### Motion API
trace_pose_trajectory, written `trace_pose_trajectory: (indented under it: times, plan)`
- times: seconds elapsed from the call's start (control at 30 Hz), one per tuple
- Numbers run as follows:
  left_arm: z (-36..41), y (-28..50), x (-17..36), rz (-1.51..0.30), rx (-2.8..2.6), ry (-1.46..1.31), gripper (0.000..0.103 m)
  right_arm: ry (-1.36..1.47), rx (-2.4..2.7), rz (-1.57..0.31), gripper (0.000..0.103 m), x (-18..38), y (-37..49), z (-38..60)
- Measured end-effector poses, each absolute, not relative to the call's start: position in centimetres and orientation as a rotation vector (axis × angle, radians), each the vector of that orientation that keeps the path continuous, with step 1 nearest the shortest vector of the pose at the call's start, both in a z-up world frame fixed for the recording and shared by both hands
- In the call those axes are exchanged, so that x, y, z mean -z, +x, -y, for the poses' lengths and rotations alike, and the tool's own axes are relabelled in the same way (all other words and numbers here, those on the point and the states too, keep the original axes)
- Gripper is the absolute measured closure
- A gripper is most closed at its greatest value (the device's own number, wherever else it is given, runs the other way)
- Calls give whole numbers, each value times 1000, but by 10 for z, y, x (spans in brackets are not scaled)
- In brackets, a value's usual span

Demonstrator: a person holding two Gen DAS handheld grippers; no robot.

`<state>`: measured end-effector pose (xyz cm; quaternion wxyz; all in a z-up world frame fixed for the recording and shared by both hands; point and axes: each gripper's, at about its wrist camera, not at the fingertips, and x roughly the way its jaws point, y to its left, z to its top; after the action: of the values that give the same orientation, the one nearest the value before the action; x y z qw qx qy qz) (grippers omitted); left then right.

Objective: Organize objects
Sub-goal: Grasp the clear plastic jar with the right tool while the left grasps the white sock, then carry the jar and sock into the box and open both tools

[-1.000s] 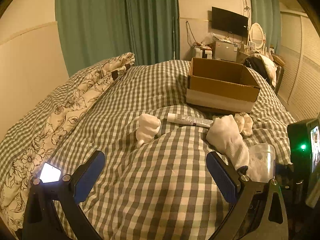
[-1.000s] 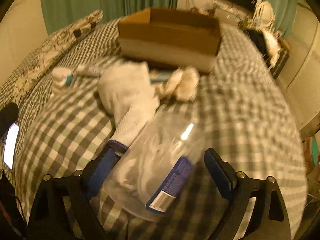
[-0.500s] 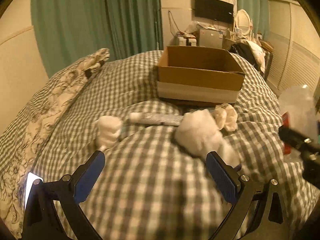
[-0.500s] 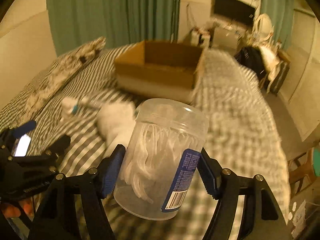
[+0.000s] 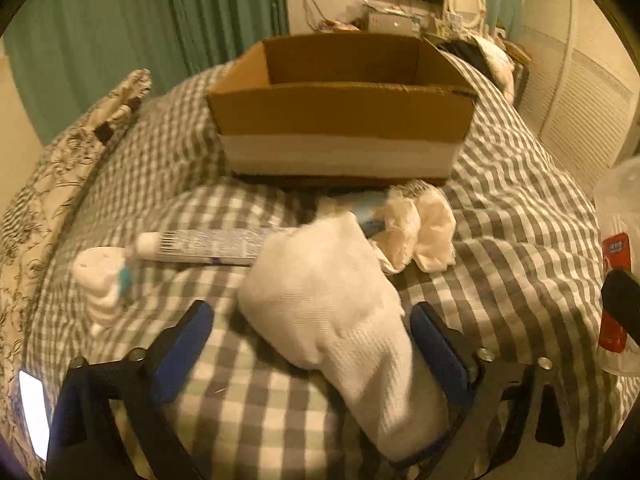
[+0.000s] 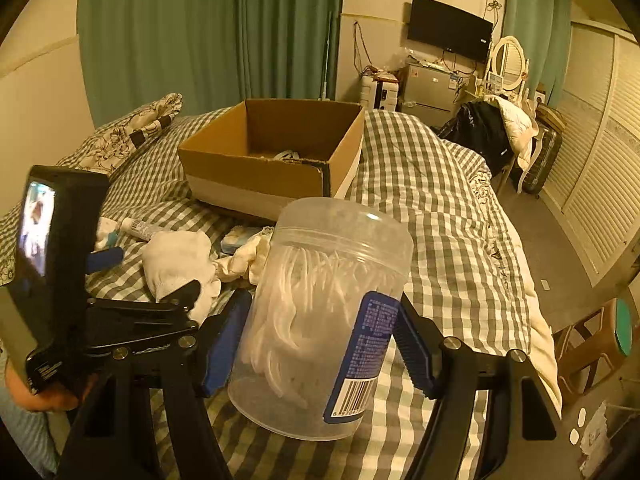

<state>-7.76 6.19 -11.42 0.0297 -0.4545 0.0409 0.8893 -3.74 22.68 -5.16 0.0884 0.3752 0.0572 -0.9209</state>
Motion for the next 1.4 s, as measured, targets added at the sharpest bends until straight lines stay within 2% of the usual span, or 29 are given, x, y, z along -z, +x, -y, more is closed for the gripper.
trace_pose_trajectory:
  times: [0.17,0.3,0.63,0.97,1.13,1.4]
  plan:
    - [-62,-74,117,-103,-2692,-1387,40,1107,2733,-164,34,51,-37,-224]
    - [-56,-62,103,-78,-2696,-1345,48,1082,2738,-169,34,45,-31,-224]
    - [-35,-38,21,-24,-2809,-1113,51,913,2780,-226,35,-3,-20,-214]
    - [-17,-65,-60,-10,-2878,-895,51,755,2763,-276,35,-56,-51,-203]
    - [-18,-107,-79,-53,-2908,-841,51,711,2754,-244,35,-79,-96,-199]
    - [-25,-188,-72,-99,-2916,-853,51,692,2739,-238,36,-90,-166,-186]
